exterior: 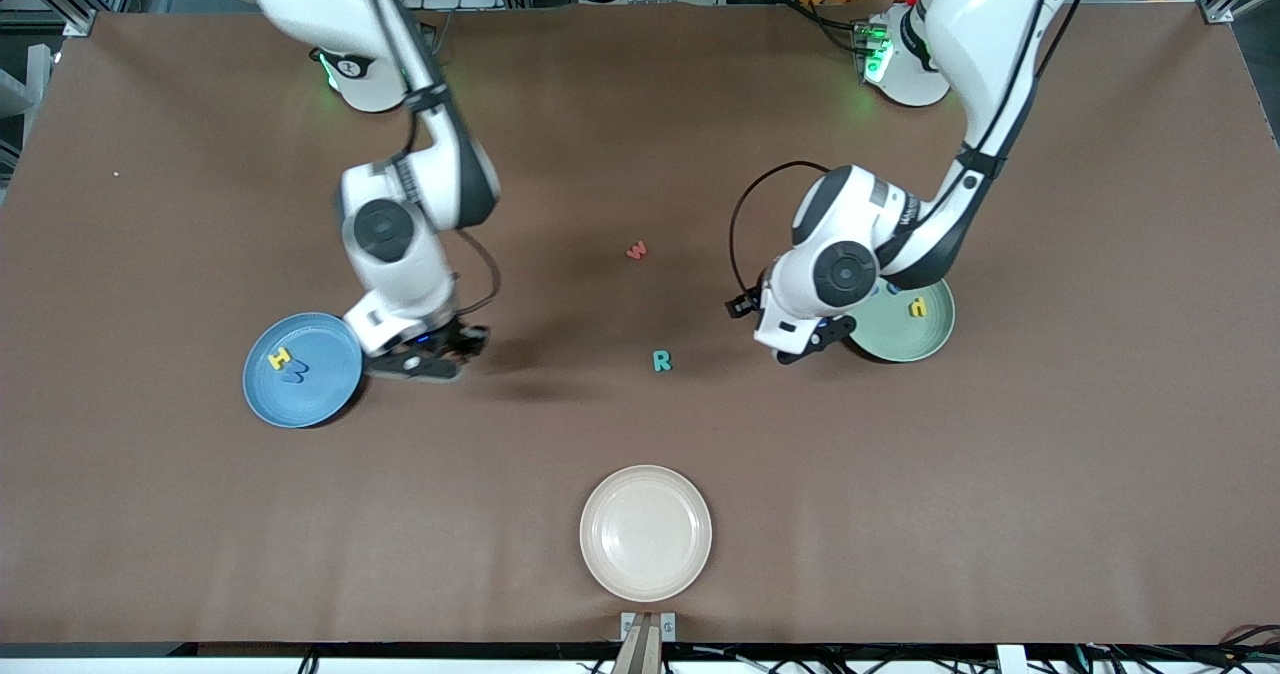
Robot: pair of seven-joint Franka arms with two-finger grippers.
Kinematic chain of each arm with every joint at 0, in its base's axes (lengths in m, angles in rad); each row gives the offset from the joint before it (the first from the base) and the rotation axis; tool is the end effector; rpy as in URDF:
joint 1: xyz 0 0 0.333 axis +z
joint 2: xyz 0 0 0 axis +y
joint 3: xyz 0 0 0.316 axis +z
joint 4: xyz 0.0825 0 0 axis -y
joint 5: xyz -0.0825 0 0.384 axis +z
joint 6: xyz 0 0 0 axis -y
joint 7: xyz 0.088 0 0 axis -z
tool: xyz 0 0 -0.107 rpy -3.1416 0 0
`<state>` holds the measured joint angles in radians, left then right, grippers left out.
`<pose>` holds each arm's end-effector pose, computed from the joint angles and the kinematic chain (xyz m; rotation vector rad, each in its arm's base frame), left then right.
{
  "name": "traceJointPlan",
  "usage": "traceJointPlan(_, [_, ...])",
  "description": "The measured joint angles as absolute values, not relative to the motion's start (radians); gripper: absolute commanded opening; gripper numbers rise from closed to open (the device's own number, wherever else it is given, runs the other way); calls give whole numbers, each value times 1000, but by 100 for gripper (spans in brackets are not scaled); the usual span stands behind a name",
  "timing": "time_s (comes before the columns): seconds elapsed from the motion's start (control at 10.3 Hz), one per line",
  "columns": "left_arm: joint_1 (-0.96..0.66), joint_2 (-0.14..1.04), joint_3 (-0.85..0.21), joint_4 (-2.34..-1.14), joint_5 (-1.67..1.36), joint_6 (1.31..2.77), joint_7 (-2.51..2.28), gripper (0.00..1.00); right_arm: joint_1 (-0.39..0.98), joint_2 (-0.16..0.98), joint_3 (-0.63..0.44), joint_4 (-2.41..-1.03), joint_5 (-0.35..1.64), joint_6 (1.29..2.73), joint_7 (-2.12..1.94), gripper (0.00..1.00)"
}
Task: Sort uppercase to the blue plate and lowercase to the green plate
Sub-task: 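Carry the pink Q to the blue plate while the left gripper reaches M, then release the pink Q on the blue plate while the left gripper lowers to M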
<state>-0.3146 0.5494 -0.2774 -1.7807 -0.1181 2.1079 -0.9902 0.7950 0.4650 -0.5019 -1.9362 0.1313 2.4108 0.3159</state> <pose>0.5306 -0.3490 0.2440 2.9852 0.7523 -0.4907 0.5962 0.1980 0.2774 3.0383 -0.0990 0.1631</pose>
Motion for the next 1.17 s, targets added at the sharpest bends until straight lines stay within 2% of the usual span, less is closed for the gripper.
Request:
traceJointPlan(0.39, [-405,598,-262,-1711,-189,2108,-1120,81,583,465,-501,-1928,131,2408,-6,0])
traceJointPlan(0.49, [-431,621,-253,-1693,-201,2108,-1154,81,540,466,-501,-1928,131,2405,-80,38])
traceJointPlan(0.58, [-454,649,-249,-1669,-213,2109,-1203,81,504,467,-500,-1930,131,2402,-137,99])
traceJointPlan(0.78, [-522,703,-221,-1620,-227,2109,-1288,81,482,470,-498,-1938,132,2398,-171,100])
traceJointPlan(1.17, [-605,730,-205,-1588,-280,2109,-1422,80,483,471,-491,-1938,132,2397,-171,100])
